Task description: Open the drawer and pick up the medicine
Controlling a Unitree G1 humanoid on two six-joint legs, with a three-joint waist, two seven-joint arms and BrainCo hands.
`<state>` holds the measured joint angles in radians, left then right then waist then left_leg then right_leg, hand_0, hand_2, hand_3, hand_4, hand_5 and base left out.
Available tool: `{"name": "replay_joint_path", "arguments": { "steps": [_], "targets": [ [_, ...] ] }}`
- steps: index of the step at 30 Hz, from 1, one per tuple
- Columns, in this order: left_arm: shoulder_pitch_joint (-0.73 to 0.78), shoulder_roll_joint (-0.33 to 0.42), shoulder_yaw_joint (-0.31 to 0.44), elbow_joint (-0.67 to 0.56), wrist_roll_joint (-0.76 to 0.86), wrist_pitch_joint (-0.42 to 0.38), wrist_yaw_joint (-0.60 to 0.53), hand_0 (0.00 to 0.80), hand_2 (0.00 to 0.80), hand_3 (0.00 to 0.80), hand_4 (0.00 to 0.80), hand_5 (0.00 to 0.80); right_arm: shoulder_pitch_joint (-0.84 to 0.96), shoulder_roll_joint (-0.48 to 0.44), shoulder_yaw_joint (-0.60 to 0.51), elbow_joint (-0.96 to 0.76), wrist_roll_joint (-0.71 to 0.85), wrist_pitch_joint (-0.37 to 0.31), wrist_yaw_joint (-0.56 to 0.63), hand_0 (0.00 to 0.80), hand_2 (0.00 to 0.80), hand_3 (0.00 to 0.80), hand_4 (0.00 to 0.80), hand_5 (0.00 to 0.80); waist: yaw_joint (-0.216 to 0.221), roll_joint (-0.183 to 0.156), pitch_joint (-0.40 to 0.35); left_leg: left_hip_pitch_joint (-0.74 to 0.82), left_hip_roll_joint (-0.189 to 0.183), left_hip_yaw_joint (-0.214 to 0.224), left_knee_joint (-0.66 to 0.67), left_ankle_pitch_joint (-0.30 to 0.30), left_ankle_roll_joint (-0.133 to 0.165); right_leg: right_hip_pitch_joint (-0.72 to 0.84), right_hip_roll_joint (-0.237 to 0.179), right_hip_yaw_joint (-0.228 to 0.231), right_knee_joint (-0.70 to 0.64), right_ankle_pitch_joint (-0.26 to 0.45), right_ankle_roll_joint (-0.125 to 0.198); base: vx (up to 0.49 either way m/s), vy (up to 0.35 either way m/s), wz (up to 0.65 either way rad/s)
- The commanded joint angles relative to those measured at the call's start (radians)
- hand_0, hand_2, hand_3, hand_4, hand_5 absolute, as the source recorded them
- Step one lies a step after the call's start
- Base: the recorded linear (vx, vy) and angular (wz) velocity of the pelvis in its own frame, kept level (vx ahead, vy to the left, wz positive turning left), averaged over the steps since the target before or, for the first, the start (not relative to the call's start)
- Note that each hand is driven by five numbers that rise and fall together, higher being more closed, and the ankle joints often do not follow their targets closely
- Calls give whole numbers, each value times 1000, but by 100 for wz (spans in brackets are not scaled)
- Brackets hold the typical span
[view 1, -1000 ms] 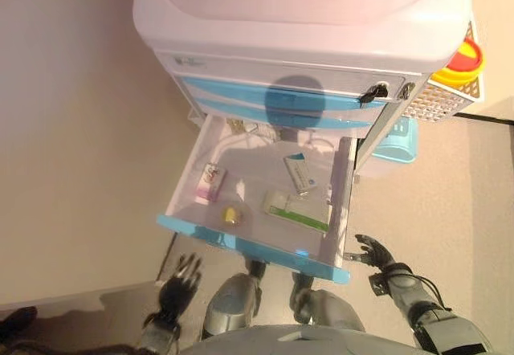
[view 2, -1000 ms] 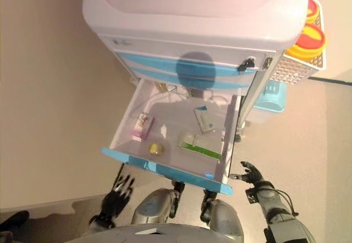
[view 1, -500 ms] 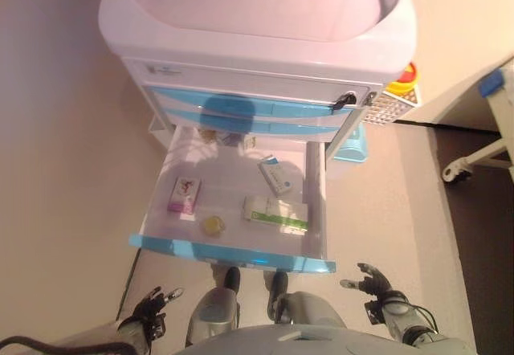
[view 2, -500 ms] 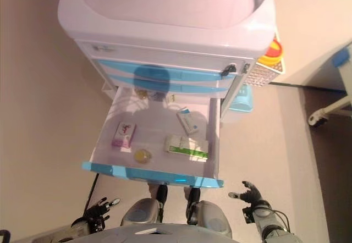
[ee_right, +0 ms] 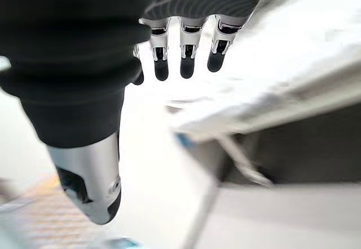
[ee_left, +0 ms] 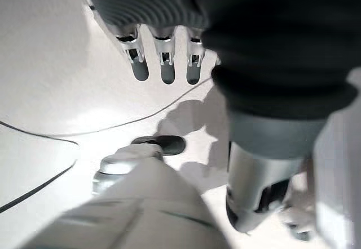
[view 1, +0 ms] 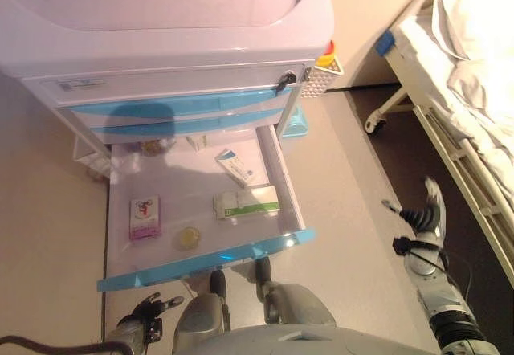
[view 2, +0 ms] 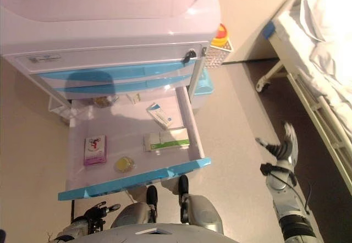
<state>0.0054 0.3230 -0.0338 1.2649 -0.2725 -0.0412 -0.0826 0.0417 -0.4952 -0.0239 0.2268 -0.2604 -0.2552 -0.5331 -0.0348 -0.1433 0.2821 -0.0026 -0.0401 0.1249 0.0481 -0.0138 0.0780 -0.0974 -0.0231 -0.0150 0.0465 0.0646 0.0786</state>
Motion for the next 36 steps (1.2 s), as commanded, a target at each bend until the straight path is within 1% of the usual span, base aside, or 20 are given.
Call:
{"name": "replay_joint_path", "arguments": {
  "steps": [1, 2, 4, 6, 7, 8, 11, 12, 14, 15, 16, 17, 18, 19, 22, 27, 32, 34, 36],
  "targets": [
    [18, -10, 2, 26, 67, 7, 0, 0, 0, 0, 0, 0, -81, -117, 25, -195, -44, -136, 114, 0, 0, 0, 0, 0, 2, 19, -20, -37, -58, -62, 49, -99, 10, -10, -6, 12, 73, -30, 27, -45, 17, -14],
    [19, -15, -6, 32, 68, 1, 3, 0, 0, 0, 0, 0, -95, -136, 51, -233, -40, -166, 167, 0, 0, 0, 0, 0, 7, 17, -23, -39, -58, -61, 45, -99, 10, -9, -6, 12, 69, -33, 26, -45, 1, -8],
    [25, -20, -12, 37, 62, -9, 12, 0, 0, 0, 0, 0, -120, -173, 105, -321, -41, -194, 255, 0, 0, 0, 0, 0, 21, 10, -30, -44, -57, -64, 41, -97, 8, -7, -5, 8, 62, -37, 25, -35, -30, -1],
    [27, -20, -17, 40, 52, -18, 18, 0, 0, 0, 0, 0, -137, -195, 140, -350, -30, -236, 318, 0, 0, 0, 0, 0, 30, 4, -34, -45, -57, -70, 38, -97, 7, -3, -3, 6, 58, -40, 23, -21, -62, 9],
    [26, -16, -17, 41, 53, -16, 22, 0, 0, 0, 0, 0, -158, -209, 175, -383, -6, -233, 357, 0, 0, 0, 0, 0, 44, -2, -40, -45, -58, -77, 31, -94, 6, 2, 0, 1, 52, -43, 20, -10, -79, 12],
    [27, -16, -19, 42, 51, -18, 25, 0, 0, 0, 0, 0, -168, -212, 190, -387, -2, -238, 376, 0, 0, 0, 0, 0, 48, -4, -42, -45, -58, -81, 29, -94, 5, 5, 0, -2, 50, -44, 20, -5, -96, 12],
    [24, -8, -38, 36, 33, -16, 44, 0, 0, 0, 0, 0, -259, -220, 301, -373, -2, -232, 455, 0, 0, 0, 0, 0, 84, -15, -54, -46, -60, -112, 9, -81, -2, 22, 7, -20, 36, -53, 10, -5, -79, 17],
    [22, -7, -39, 35, 26, -15, 47, 0, 0, 0, 0, 0, -275, -221, 320, -367, -12, -236, 467, 0, 0, 0, 0, 0, 88, -16, -55, -45, -60, -118, 5, -78, -3, 25, 8, -24, 34, -55, 8, -4, -80, 32],
    [16, -1, -46, 31, 22, -8, 50, 0, 0, 0, 0, 0, -325, -218, 378, -350, -21, -221, 497, 0, 0, 0, 0, 0, 106, -17, -60, -43, -61, -140, -10, -69, -7, 35, 13, -36, 27, -61, 2, 6, -76, 37],
    [16, 0, -54, 30, 23, -9, 54, 0, 0, 0, 0, 0, -358, -216, 419, -338, -28, -207, 512, 0, 0, 0, 0, 0, 121, -17, -64, -39, -62, -158, -24, -60, -11, 42, 17, -45, 23, -66, -3, 24, -81, 45],
    [18, -1, -60, 29, 28, -9, 54, 0, 0, 0, 0, 0, -381, -210, 448, -322, -44, -198, 517, 0, 0, 0, 0, 0, 131, -16, -68, -36, -62, -171, -35, -52, -14, 49, 20, -53, 19, -69, -8, 23, -56, 52],
    [18, -1, -59, 29, 28, -9, 54, 0, 0, 0, 0, 0, -383, -209, 450, -321, -44, -199, 517, 0, 0, 0, 0, 0, 129, -16, -68, -35, -62, -173, -36, -52, -14, 49, 20, -54, 18, -69, -8, 27, -51, 50],
    [20, -3, -70, 30, 40, -14, 52, 0, 0, 0, 0, 0, -421, -199, 494, -287, -64, -188, 522, 0, 0, 0, 0, 0, 151, -12, -75, -33, -64, -193, -51, -43, -20, 56, 23, -66, 11, -75, -15, 28, -38, 47],
    [23, -6, -77, 30, 51, -18, 51, 0, 0, 0, 0, 0, -452, -186, 531, -243, -97, -191, 519, 0, 0, 0, 0, 0, 160, -9, -80, -29, -66, -208, -60, -34, -25, 64, 22, -78, 5, -78, -20, 34, -42, 49],
    [30, -14, -89, 28, 75, -26, 47, 0, 0, 0, 0, 0, -503, -168, 592, -185, -132, -185, 542, 0, 0, 0, 0, 0, 179, 5, -92, -26, -70, -231, -75, -21, -35, 75, 21, -101, -8, -85, -30, 24, -1, 57],
    [22, -24, -97, 14, 76, -27, 50, 0, 0, 0, 0, 0, -575, -121, 689, -72, -234, -169, 558, 0, 0, 0, 0, 0, 211, 25, -104, -30, -79, -266, -78, -6, -47, 90, 14, -137, -10, -104, -44, 17, 8, 37],
    [7, -26, -104, -11, 70, -18, 54, 0, 0, 0, 0, 0, -633, -73, 776, 32, -387, -182, 522, 0, 0, 0, 0, 0, 243, 36, -103, -37, -82, -306, -78, 7, -57, 104, 12, -173, -7, -118, -53, -3, -25, 34],
    [6, -25, -107, -20, 81, -17, 52, 0, 0, 0, 0, 0, -658, -61, 811, 69, -454, -194, 508, 0, 0, 0, 0, 0, 262, 38, -102, -38, -82, -325, -83, 14, -62, 111, 11, -193, -9, -121, -56, -8, -56, 20],
    [7, -22, -104, -21, 92, -17, 49, 0, 0, 0, 0, 0, -675, -58, 835, 86, -485, -200, 498, 0, 0, 0, 0, 0, 272, 37, -102, -38, -80, -338, -89, 21, -67, 118, 11, -208, -14, -122, -57, 12, -47, 24]
  ]
}}
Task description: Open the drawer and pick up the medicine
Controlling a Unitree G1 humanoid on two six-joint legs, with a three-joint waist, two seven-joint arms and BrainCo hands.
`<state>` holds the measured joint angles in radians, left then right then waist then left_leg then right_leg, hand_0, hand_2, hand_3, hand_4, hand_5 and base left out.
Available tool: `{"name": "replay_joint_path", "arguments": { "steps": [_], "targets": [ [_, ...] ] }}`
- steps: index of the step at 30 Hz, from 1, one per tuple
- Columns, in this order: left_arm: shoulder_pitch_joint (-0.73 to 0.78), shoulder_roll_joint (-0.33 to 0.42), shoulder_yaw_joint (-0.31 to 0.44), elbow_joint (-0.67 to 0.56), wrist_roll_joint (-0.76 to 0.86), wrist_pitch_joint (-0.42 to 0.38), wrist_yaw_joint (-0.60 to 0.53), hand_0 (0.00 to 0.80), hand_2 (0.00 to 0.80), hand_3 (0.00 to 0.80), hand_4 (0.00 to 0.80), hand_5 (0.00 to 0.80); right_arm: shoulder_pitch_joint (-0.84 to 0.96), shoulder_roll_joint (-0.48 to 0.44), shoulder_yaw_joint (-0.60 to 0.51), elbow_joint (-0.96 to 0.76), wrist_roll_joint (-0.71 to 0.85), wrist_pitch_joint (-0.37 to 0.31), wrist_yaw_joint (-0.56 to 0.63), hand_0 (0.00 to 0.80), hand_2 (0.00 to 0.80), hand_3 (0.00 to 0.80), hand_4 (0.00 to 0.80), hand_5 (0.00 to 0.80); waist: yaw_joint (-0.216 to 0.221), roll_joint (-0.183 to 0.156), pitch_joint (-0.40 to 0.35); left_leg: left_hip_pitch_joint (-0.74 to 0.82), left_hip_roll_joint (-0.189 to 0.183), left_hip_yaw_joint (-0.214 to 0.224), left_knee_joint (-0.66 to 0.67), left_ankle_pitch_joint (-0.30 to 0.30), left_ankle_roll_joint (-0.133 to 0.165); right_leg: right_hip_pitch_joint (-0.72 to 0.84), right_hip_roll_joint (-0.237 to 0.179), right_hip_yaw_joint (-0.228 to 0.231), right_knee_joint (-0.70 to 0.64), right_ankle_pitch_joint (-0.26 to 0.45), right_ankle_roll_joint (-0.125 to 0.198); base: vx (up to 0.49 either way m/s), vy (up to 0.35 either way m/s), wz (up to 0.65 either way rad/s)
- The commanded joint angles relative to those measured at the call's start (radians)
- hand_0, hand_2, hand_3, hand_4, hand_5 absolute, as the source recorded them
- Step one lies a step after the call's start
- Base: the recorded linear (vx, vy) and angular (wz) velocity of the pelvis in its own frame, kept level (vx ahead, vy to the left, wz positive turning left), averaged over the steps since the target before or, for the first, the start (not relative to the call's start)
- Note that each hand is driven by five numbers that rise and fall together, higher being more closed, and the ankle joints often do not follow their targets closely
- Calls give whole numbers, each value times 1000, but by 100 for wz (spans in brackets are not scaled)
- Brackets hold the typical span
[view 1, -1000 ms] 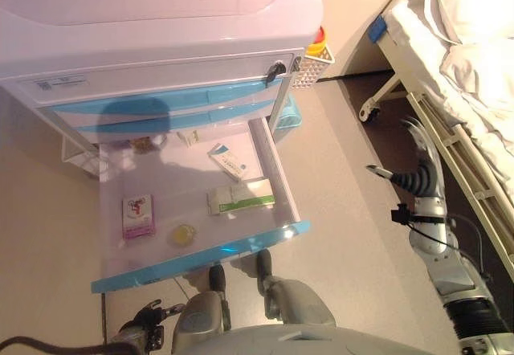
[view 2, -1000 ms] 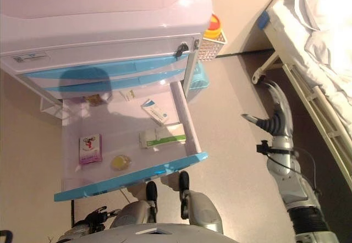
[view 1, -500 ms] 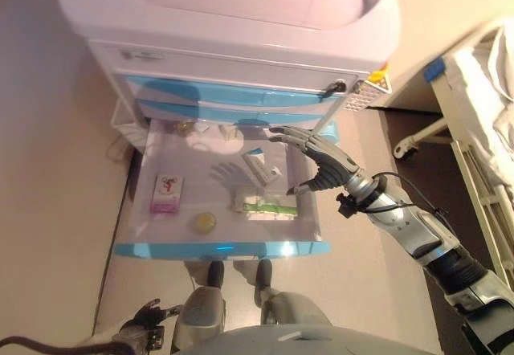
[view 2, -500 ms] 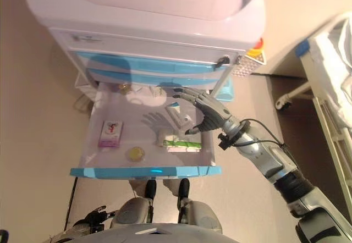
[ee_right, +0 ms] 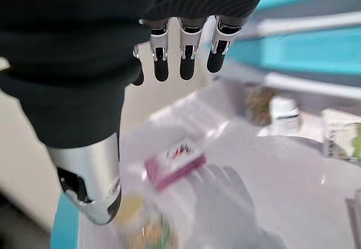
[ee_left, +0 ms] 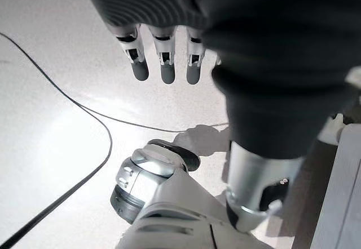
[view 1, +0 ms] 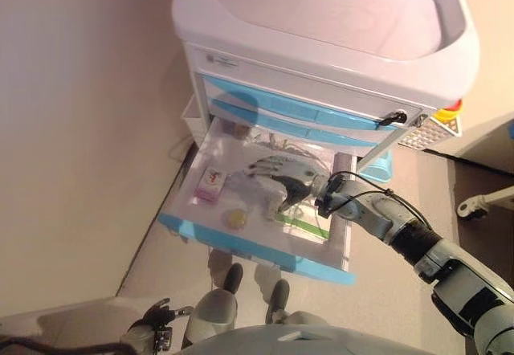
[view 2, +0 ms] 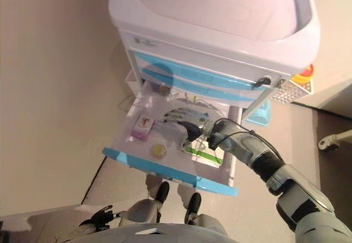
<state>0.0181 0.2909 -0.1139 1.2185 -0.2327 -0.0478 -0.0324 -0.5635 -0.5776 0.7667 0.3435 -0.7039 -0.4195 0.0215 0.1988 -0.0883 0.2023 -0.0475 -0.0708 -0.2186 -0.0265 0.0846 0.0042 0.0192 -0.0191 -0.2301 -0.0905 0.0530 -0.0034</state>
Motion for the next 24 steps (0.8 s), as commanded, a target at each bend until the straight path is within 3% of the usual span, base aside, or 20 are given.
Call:
{"name": "replay_joint_path", "arguments": {
  "steps": [1, 11, 24],
  "targets": [
    [-4, 12, -22, 26, 58, -9, -5, 0, 0, 0, 0, 0, -76, 25, 55, -25, -62, -43, -64, 0, 0, 0, 0, 0, 43, -18, -23, 7, -49, 0, -17, -75, 4, 5, 8, 1, 122, -111, 24, 18, -32, 36],
    [10, 10, -15, 38, 108, -26, -25, 0, 0, 0, 0, 0, -104, 39, 126, -4, -134, -61, -91, 0, 0, 0, 0, 0, 76, -26, -27, -3, -49, -39, -22, -58, -9, 18, 11, -31, 107, -111, 21, 15, -24, 10],
    [-6, 13, -35, 24, 114, -32, -29, 0, 0, 0, 0, 0, -86, 79, 158, 44, -184, -52, -126, 0, 0, 0, 0, 0, 88, -13, -24, -11, -56, -68, -23, -50, -9, 17, 8, -49, 107, -113, 19, 10, -2, 6]
  ]
}}
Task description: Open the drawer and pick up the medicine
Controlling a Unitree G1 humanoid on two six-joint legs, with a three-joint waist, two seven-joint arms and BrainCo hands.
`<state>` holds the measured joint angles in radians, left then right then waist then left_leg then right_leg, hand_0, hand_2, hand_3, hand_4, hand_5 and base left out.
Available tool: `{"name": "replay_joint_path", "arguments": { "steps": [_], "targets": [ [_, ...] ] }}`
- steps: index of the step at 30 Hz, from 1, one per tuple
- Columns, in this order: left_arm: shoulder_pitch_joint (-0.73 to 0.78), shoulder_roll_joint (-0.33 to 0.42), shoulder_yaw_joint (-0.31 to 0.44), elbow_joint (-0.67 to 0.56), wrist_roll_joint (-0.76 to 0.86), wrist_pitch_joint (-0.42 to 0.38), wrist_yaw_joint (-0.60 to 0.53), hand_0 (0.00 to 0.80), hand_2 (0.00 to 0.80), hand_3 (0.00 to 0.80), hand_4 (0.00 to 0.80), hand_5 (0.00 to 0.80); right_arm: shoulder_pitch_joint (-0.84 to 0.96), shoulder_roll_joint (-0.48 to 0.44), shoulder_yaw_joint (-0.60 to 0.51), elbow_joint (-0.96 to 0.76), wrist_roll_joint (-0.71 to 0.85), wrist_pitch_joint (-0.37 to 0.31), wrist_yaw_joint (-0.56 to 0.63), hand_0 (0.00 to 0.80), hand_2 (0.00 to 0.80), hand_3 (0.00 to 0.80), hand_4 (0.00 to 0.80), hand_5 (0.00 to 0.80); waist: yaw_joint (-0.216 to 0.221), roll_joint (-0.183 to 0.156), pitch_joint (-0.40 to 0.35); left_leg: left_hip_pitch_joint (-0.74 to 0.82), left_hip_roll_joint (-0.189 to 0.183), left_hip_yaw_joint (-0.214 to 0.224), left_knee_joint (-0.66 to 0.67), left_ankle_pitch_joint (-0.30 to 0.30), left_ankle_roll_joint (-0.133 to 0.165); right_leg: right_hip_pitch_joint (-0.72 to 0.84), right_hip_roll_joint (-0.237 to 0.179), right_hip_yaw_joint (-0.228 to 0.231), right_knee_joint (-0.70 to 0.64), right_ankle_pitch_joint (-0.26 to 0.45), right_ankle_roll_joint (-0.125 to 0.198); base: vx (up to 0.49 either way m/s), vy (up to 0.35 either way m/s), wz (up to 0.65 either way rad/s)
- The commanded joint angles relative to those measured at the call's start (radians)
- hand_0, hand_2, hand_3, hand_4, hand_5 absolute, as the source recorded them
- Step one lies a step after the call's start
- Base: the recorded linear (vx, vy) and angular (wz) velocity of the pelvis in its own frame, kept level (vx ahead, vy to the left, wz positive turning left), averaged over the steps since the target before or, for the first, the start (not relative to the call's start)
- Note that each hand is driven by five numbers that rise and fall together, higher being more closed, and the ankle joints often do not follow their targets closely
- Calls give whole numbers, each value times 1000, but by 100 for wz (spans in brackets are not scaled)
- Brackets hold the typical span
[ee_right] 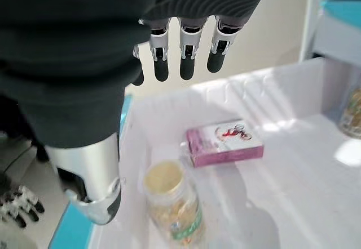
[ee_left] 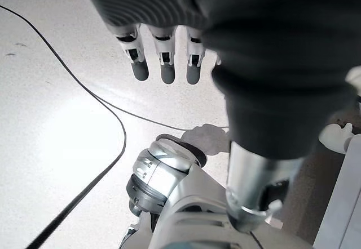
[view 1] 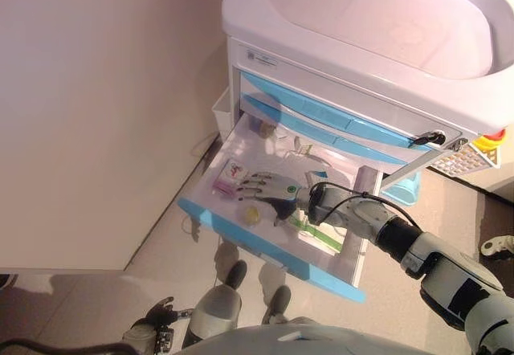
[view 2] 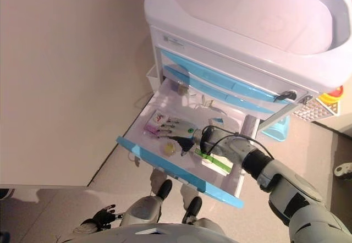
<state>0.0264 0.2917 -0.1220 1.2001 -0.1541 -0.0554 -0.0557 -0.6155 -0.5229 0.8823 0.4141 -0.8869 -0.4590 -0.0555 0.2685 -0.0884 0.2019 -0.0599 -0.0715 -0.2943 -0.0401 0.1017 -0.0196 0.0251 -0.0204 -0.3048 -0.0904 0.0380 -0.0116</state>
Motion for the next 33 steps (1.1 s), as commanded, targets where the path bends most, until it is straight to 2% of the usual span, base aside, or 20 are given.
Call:
{"name": "replay_joint_path", "arguments": {
  "steps": [1, 33],
  "targets": [
    [-14, 13, -28, 41, 35, -24, -7, 0, 0, 0, 0, 0, -33, 25, 45, -27, -2, -11, -50, 0, 0, 0, 0, 0, 19, -12, -24, 3, -55, 7, -11, -66, 15, 12, 9, 25, 106, -98, 27, 13, -2, 10],
    [-7, 5, -39, 34, 37, -18, -6, 0, 0, 0, 0, 0, -8, 52, 60, 26, -42, -13, -59, 0, 0, 0, 0, 0, 29, -7, -33, 15, -55, -7, -27, -59, 19, 25, 10, 11, 94, -95, 30, 0, 0, 0]
  ]
}}
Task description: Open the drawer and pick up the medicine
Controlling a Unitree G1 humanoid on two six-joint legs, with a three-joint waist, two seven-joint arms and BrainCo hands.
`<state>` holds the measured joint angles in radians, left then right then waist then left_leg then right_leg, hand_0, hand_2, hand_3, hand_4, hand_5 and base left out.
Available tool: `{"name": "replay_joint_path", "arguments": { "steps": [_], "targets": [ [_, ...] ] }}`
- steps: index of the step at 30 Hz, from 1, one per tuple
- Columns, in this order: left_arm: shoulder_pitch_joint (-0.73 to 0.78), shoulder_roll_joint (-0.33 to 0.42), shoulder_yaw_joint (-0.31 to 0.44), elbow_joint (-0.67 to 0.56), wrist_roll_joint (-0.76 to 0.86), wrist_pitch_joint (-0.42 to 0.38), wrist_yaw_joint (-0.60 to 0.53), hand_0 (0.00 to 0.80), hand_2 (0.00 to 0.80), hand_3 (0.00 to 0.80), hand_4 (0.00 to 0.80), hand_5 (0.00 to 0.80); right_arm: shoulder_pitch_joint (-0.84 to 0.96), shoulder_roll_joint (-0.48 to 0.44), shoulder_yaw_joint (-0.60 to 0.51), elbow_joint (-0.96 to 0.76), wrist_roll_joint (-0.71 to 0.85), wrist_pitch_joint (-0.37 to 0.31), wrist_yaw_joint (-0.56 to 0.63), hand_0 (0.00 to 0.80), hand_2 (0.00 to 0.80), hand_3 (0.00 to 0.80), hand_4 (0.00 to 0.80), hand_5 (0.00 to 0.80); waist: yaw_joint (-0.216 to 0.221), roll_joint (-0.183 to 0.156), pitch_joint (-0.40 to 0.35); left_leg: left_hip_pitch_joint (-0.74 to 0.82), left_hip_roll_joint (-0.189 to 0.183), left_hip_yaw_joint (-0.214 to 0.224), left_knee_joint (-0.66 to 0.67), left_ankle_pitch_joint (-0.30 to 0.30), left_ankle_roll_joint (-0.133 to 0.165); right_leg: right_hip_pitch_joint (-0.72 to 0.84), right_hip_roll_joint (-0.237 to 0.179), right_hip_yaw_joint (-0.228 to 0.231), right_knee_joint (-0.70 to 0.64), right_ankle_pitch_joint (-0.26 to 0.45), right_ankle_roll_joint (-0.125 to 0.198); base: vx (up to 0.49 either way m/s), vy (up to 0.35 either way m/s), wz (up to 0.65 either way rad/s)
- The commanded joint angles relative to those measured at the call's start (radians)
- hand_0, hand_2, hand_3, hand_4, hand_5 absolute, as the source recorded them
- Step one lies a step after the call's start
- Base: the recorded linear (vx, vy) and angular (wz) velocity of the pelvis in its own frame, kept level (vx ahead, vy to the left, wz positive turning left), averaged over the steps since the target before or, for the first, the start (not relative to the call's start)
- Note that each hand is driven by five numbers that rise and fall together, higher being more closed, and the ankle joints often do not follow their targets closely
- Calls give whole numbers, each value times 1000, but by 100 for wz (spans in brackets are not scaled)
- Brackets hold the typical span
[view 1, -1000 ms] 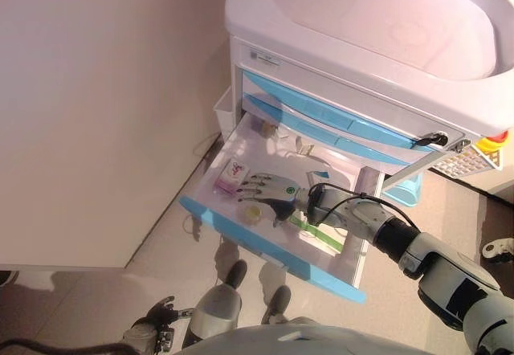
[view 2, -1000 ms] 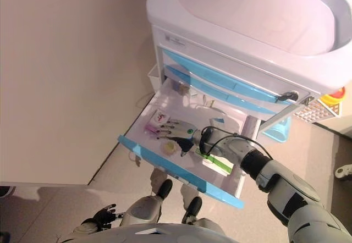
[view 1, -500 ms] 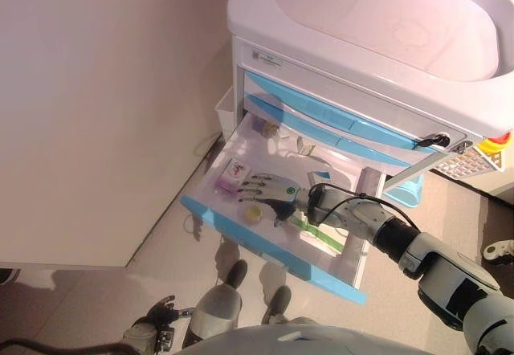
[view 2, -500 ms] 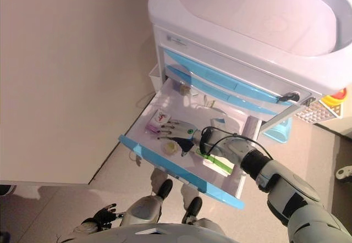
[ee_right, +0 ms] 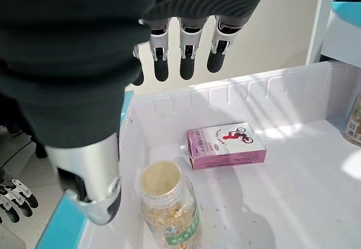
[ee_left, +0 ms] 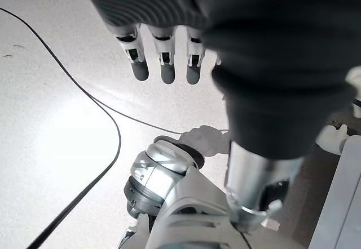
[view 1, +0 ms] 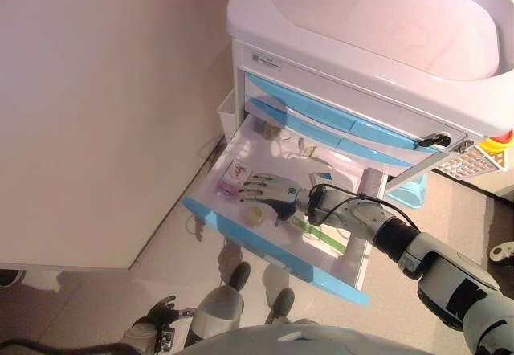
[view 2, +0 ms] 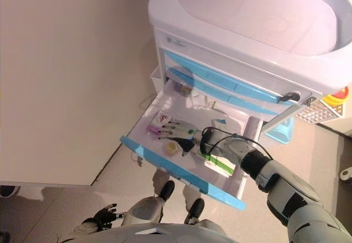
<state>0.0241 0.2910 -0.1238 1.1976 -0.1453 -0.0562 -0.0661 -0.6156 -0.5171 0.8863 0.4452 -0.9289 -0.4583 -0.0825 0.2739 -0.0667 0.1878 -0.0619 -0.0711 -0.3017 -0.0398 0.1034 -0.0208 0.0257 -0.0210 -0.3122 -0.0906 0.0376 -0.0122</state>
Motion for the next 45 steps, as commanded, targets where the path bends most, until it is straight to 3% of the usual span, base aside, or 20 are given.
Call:
{"name": "replay_joint_path", "arguments": {
  "steps": [1, 20, 45],
  "targets": [
    [-5, 6, -37, 36, 26, -15, 3, 0, 0, 0, 0, 0, -7, 49, 58, -1, -1, -12, -31, 0, 0, 0, 0, 0, 25, -28, -18, 16, -55, 0, -28, -61, 20, 24, 10, 17, 94, -95, 31, 0, 0, 0],
    [3, 12, -40, 40, 39, -29, -6, 0, 0, 0, 0, 0, 15, 74, 69, 58, -27, -15, -51, 0, 0, 0, 0, 0, 33, -24, -17, 16, -58, -7, -31, -58, 23, 27, 6, 6, 91, -93, 35, 0, 0, 0],
    [11, 9, -50, 29, 37, -32, -3, 0, 0, 0, 0, 0, 31, 92, 42, 103, -87, 75, -147, 0, 0, 0, 0, 0, 37, -16, -7, 20, -58, -15, -30, -60, 27, 28, 7, 0, 96, -96, 33, 0, 0, 0]
  ]
}}
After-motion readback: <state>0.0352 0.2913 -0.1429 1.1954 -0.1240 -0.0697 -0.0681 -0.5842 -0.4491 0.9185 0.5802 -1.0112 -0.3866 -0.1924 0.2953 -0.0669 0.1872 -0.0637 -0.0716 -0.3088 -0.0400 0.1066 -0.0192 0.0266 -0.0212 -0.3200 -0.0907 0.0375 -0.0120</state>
